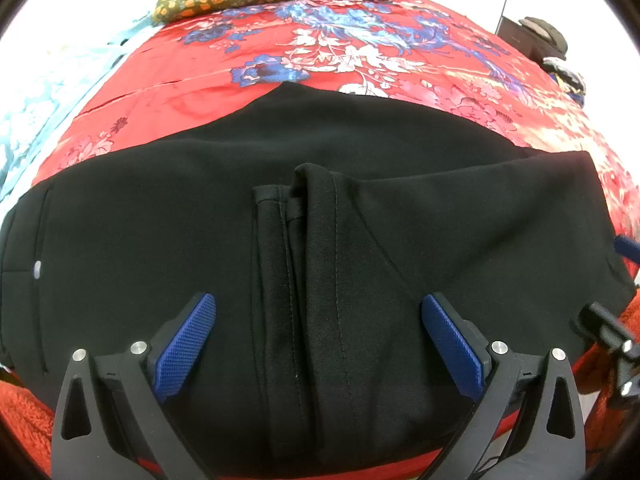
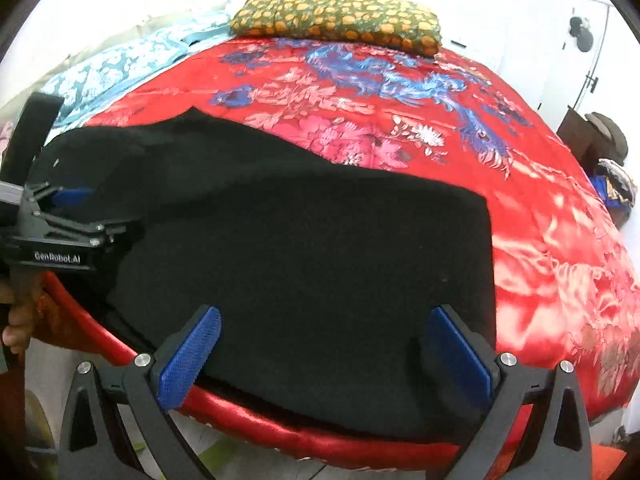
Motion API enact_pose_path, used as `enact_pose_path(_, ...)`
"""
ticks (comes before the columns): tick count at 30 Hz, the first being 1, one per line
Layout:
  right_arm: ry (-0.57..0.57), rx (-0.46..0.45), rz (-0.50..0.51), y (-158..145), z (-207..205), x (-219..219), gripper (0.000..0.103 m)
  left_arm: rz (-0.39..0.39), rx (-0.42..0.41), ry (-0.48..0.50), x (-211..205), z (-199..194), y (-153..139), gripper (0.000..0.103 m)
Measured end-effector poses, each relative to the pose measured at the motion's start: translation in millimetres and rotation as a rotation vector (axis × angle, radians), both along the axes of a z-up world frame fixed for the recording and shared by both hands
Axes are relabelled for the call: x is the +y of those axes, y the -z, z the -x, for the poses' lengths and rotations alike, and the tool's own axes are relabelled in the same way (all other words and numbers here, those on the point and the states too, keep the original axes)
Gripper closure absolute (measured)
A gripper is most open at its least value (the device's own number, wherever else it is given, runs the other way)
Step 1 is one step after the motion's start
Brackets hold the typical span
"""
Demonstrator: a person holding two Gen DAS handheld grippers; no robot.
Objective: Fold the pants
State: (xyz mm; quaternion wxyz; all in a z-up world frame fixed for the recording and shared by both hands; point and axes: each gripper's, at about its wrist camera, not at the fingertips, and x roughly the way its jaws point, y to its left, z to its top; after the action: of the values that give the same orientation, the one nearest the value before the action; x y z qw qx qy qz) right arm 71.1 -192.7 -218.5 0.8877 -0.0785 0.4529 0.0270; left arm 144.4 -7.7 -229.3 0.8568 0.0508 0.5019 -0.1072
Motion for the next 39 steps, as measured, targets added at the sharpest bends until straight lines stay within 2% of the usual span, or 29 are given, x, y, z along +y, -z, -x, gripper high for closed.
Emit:
enact_pose_path(2,0.010,0.073,-0.002,15.3,-3.5,-0.1,0.000,-0.002,0.002,0.004,0.1,0.1,0.3,0.001)
enact_pose_path(3,0.019,0.079,-0.013,18.6,-4.5,-2.0,0.000,-0.003,0.001,0.004,0.2,0.3,0.3,0.001)
enact_pose_path(39,0.047,0.063,-0.012,20.1,-3.6,-2.9,0.000,-0.003,0.001,0.004,0.6,1.3,-0.2,0.001)
